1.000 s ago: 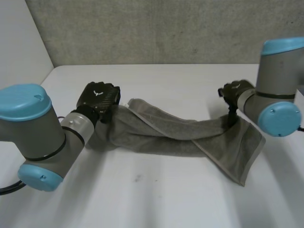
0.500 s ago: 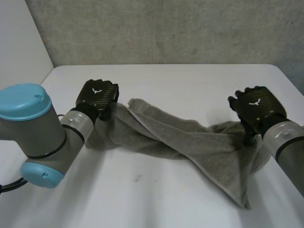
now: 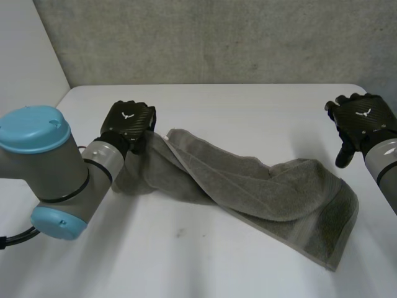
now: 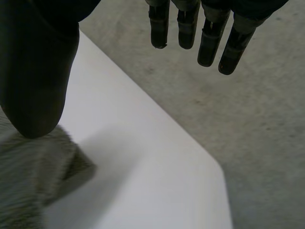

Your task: Fold the towel.

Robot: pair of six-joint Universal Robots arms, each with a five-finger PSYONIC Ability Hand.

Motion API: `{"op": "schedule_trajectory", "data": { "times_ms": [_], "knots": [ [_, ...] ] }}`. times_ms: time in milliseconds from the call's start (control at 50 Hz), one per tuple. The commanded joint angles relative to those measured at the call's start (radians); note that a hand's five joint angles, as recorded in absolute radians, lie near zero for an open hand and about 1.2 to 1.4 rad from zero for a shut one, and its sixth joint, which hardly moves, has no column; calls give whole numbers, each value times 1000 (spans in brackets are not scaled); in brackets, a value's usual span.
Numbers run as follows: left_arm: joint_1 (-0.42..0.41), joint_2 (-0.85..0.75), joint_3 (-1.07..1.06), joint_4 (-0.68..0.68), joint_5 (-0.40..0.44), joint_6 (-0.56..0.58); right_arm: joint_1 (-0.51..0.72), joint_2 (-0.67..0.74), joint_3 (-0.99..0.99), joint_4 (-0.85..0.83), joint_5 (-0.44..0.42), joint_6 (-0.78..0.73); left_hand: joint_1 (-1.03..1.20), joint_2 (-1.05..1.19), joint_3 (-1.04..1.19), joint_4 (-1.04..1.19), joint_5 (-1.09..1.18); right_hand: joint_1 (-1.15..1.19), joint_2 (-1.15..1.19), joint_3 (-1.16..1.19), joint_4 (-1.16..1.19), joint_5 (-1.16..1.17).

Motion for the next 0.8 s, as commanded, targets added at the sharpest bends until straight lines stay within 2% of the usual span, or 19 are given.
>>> {"op": "schedule_trajectory", "data": {
  "times_ms": [20, 120, 140, 200, 400, 660, 740, 800],
  "knots": [
    [0, -29, 39, 0, -6, -3, -3, -85, 51, 171, -89, 17, 205, 179, 180, 178, 194, -47, -61, -57, -69, -50],
    [2, -52, 65, -2, -11, -3, 5, -113, 103, 299, -165, -30, 205, 179, 180, 178, 194, 39, 25, 29, 17, 36],
    [2, -57, 68, -2, -11, -3, 2, -117, 121, 333, -188, -58, 205, 179, 180, 178, 194, 144, 130, 134, 122, 141],
    [2, -60, 70, -2, -11, -3, -4, -122, 149, 385, -219, -107, 205, 179, 180, 178, 194, 271, 257, 261, 249, 268],
    [0, -60, 56, -2, -9, -4, -10, -120, 212, 440, -244, -144, 205, 179, 180, 178, 194, 397, 383, 388, 375, 395],
    [0, -62, 53, 0, -9, -4, -14, -94, 296, 394, -244, -196, 205, 179, 180, 178, 194, 324, 310, 315, 302, 321],
    [2, -62, 53, 0, -9, -4, -12, -58, 315, 344, -242, -199, 205, 179, 180, 178, 194, 93, 79, 83, 71, 90],
    [0, -60, 47, 0, -8, -4, -14, -47, 327, 295, -242, -199, 205, 179, 180, 178, 194, 63, 49, 53, 41, 60]
  ]
}}
